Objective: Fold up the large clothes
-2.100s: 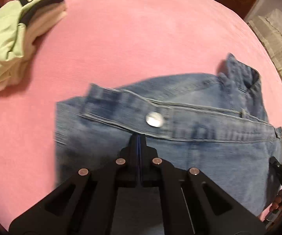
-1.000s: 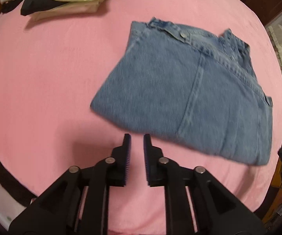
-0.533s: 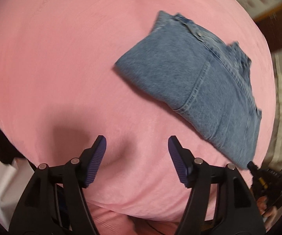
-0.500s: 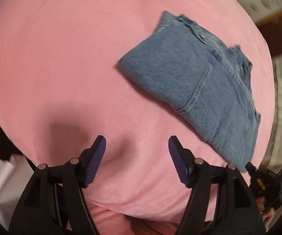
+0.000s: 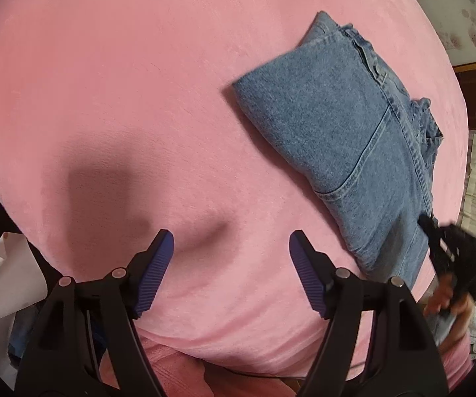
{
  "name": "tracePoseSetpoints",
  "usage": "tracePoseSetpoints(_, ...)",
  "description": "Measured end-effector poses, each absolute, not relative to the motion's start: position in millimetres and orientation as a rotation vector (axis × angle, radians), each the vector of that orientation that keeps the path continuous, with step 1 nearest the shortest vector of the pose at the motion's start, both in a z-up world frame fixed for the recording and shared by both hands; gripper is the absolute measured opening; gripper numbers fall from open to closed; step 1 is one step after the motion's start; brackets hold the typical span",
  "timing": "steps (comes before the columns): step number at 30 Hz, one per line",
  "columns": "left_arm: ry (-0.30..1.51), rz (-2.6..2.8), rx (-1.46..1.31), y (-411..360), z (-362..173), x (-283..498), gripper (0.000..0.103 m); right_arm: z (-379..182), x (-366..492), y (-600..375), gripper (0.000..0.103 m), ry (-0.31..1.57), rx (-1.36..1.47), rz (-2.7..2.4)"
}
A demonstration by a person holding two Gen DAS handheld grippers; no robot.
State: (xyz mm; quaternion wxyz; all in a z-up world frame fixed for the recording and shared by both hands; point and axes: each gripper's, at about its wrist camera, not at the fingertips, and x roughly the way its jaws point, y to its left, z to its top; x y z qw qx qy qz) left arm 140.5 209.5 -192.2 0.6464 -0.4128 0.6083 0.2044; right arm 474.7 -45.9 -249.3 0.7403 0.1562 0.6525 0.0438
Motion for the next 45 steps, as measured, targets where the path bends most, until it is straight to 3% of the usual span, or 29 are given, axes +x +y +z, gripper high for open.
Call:
tracePoseSetpoints(8,1.402,0.427,-0.992,210,-218,175,0.073,-309,511,-11,0.004,1.54,0.241,0.108)
tracePoseSetpoints(20,1.244,0.448,-1.228,234,-277,233,0.079,-324,529,5,0.003,1.595,0.105,0.111)
tracePoseSetpoints(27,1.18,0.5,-1.277,254,-287,257,0.079,-326,525,-10,0.004,1.565,0.194,0.131)
tracePoseSetpoints(28,1.185,0.495,-1.269,254,-286,259,0.076,-326,524,-12,0.004,1.56,0.207,0.134)
tracePoseSetpoints(30,1.183,0.462,-1.252,252,-280,259,0.061,-324,520,-20,0.004,1.548,0.222,0.14)
tracePoseSetpoints(35,1.128,0.417,-1.29,255,-265,247,0.015,-320,514,-28,0.004,1.525,0.214,0.139)
tracePoseSetpoints(45,0.938,0.154,-0.926,193,-151,272,0.011,-325,502,-24,0.004,1.515,0.253,0.138)
